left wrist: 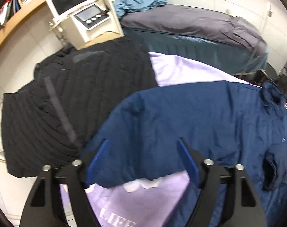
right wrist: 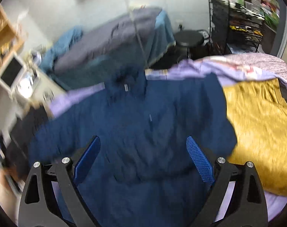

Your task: Fold large clothes

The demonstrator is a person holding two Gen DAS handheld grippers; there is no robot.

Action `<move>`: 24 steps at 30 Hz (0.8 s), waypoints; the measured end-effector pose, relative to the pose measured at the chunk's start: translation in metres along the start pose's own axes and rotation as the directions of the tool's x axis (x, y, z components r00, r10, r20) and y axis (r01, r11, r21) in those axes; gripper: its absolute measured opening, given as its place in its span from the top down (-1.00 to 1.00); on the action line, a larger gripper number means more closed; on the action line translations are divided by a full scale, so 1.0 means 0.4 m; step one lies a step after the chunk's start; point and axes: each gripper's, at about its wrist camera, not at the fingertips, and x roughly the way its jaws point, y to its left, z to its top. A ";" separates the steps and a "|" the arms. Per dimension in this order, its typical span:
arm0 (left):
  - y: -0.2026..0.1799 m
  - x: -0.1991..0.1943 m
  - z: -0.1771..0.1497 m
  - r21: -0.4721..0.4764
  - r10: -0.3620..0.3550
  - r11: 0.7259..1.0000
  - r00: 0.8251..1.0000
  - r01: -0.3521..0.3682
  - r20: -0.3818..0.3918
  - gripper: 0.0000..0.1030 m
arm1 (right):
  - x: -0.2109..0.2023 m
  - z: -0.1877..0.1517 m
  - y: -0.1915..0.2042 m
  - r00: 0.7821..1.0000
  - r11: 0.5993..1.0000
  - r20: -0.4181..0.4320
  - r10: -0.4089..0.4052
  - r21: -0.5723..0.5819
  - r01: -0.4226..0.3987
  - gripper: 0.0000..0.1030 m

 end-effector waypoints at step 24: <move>-0.207 0.057 -0.362 0.091 -0.098 0.988 0.966 0.123 -0.238 -0.66 | 0.345 -0.280 0.320 0.948 0.634 0.049 -0.315 -0.733 0.248 -0.74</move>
